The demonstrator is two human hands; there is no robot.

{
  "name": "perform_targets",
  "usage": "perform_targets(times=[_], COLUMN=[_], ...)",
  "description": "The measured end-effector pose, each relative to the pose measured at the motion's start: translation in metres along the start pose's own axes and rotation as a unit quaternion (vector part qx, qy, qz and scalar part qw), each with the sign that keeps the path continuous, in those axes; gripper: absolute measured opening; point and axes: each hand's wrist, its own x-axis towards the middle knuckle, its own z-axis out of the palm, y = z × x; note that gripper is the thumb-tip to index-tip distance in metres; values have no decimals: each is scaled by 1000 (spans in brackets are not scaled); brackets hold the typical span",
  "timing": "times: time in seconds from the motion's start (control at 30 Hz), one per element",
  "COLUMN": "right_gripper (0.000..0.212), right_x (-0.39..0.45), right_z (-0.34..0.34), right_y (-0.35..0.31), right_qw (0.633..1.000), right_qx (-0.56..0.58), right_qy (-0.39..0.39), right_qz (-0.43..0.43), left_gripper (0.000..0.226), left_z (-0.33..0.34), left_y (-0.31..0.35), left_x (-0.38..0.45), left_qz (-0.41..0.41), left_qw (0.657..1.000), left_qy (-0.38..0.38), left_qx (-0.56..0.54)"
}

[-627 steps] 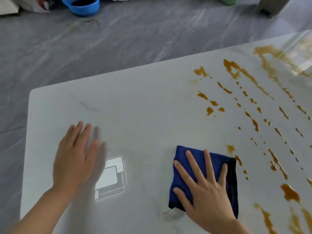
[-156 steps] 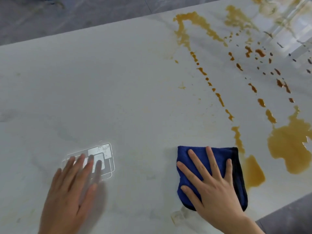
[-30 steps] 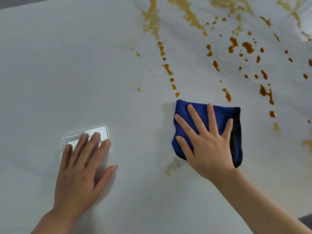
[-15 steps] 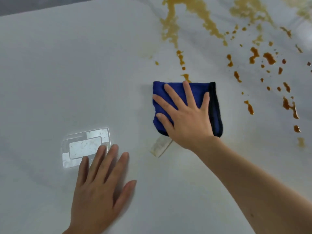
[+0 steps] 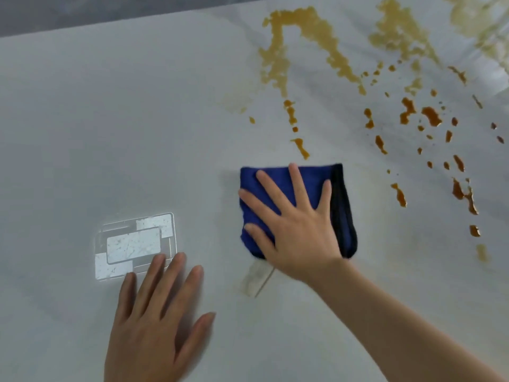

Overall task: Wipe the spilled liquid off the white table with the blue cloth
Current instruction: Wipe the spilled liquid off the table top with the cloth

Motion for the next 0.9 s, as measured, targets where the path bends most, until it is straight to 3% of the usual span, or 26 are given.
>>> perform_targets(times=[0.17,0.37,0.5,0.67,0.8,0.9], right_gripper=[58,57,55,55,54,61], right_x=[27,-41,-75,-14,34,8], right_z=[-8,-4,1,-6,-17,-20], right_y=[45,89,64,93,159,193], right_qw=[998,987,996,1000,991,976], right_qx=[-6,24,13,-5,26,41], right_qy=[9,-2,-28,4,21,6], right_qz=[54,161,82,26,130,215], left_gripper=[56,60,59,57,55,56], left_z=[-2,-3,-3,-3,-5,-5], left_y=[0,4,5,8,6,7], left_x=[0,-1,1,4,6,7], left_qz=[3,-26,-17,-25,-13,-17], left_qw=[1000,999,1000,1000,1000,1000], left_qy=[3,-20,-9,0,-2,-10], left_qx=[14,-2,-2,-4,11,8])
